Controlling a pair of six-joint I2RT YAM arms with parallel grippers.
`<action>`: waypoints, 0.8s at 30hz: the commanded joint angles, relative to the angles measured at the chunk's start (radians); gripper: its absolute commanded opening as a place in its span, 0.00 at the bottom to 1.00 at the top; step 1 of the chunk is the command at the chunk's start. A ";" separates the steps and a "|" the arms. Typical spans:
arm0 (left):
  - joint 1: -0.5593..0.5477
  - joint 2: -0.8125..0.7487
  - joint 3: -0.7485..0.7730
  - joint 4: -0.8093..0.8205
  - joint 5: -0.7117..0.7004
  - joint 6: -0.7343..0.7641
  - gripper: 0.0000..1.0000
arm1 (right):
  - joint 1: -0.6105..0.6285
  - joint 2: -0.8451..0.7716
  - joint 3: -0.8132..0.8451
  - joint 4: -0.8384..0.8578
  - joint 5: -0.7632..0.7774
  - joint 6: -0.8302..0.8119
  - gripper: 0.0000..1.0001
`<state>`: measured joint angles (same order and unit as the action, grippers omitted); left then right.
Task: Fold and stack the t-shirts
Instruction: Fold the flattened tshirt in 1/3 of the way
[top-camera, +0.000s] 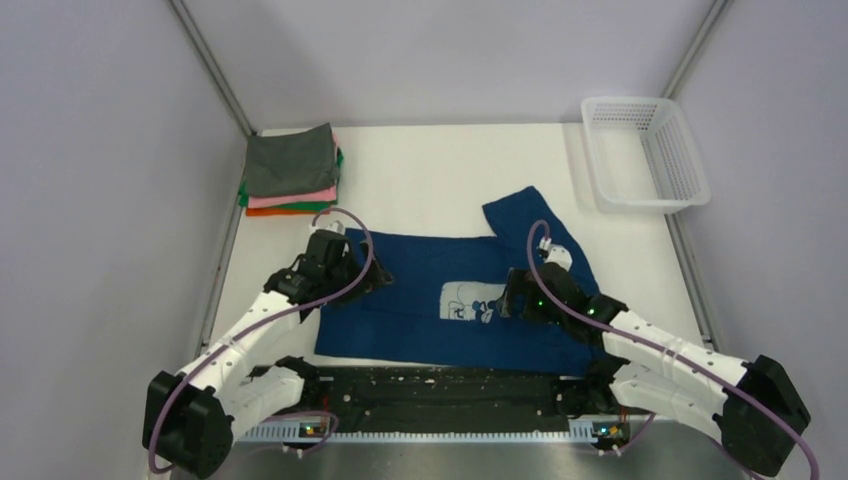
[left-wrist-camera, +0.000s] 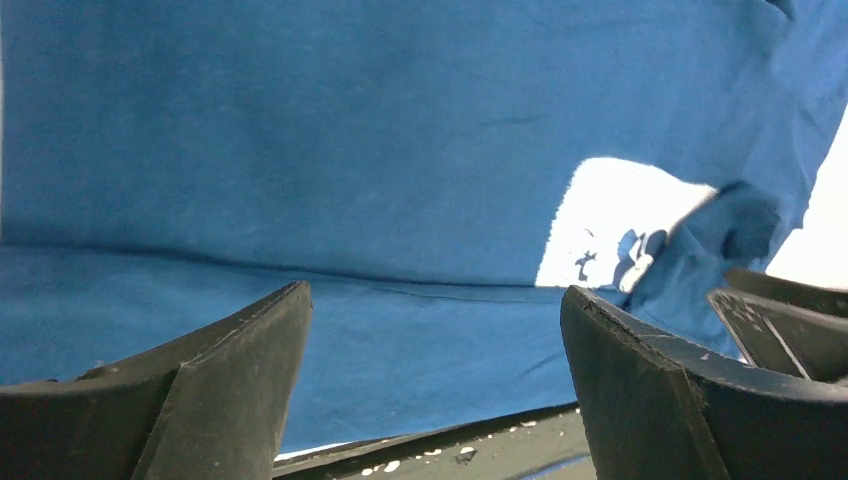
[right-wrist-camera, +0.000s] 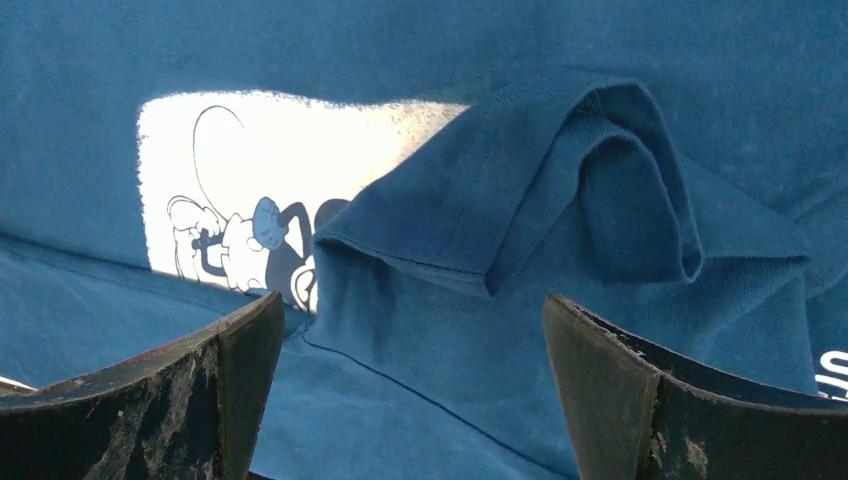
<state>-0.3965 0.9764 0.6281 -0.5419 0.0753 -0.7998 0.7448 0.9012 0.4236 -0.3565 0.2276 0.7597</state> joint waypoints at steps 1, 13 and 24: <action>-0.031 0.028 0.023 0.124 0.109 0.038 0.99 | -0.030 -0.003 -0.006 0.001 -0.012 0.048 0.99; -0.044 0.102 -0.041 0.138 0.088 0.034 0.99 | -0.165 0.144 0.032 0.249 0.179 -0.156 0.99; -0.045 0.115 -0.063 0.113 0.055 0.036 0.99 | -0.362 0.306 0.124 0.480 0.043 -0.274 0.99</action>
<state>-0.4385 1.1122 0.5705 -0.4435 0.1612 -0.7788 0.4129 1.1748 0.4419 0.0898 0.3313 0.5556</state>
